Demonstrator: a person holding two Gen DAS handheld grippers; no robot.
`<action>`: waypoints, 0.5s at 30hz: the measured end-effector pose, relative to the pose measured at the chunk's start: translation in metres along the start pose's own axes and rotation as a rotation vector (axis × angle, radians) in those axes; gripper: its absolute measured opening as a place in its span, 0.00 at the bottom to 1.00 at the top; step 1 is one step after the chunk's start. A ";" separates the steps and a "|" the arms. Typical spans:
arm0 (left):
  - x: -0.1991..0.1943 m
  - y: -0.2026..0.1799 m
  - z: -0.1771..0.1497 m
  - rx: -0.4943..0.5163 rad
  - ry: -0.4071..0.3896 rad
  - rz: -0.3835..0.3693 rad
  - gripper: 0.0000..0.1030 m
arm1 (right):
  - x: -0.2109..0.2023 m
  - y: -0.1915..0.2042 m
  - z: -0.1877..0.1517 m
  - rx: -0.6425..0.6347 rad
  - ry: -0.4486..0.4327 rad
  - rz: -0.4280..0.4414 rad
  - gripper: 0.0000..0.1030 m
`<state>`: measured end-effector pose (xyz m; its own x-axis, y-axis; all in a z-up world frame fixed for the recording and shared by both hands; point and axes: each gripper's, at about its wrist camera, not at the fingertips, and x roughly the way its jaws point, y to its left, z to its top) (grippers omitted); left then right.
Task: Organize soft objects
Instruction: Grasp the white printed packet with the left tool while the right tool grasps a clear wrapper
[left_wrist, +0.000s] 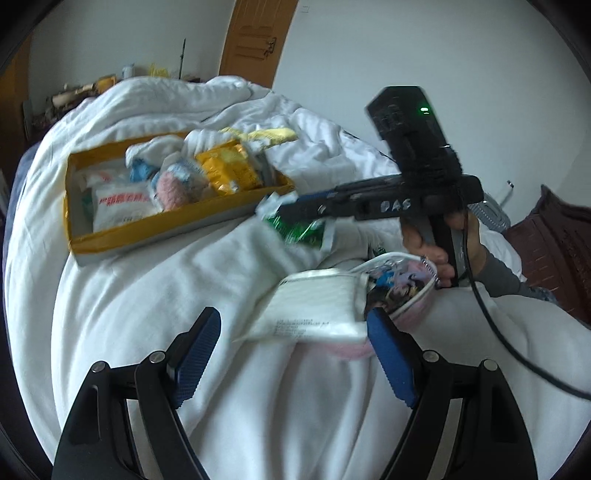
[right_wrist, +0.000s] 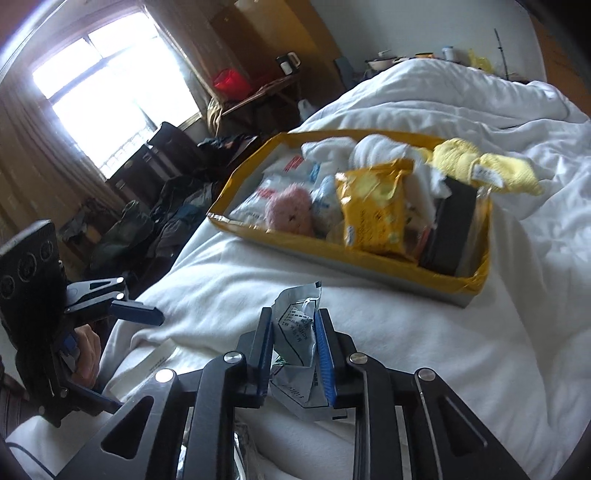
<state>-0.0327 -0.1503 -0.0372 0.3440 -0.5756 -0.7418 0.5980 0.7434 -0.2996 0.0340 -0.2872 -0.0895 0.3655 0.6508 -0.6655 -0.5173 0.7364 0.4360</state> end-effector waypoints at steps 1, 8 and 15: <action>0.000 0.005 0.001 -0.018 -0.001 -0.001 0.78 | -0.002 0.000 0.001 0.000 -0.011 -0.012 0.23; 0.019 0.011 0.007 -0.073 -0.029 -0.059 0.80 | -0.013 0.002 0.008 0.007 -0.066 -0.033 0.23; 0.032 0.015 0.017 -0.139 -0.075 0.030 0.81 | -0.009 -0.005 0.007 0.019 -0.062 -0.046 0.23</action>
<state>-0.0005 -0.1629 -0.0551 0.4167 -0.5723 -0.7063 0.4824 0.7977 -0.3618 0.0385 -0.2949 -0.0817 0.4361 0.6263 -0.6462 -0.4843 0.7685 0.4181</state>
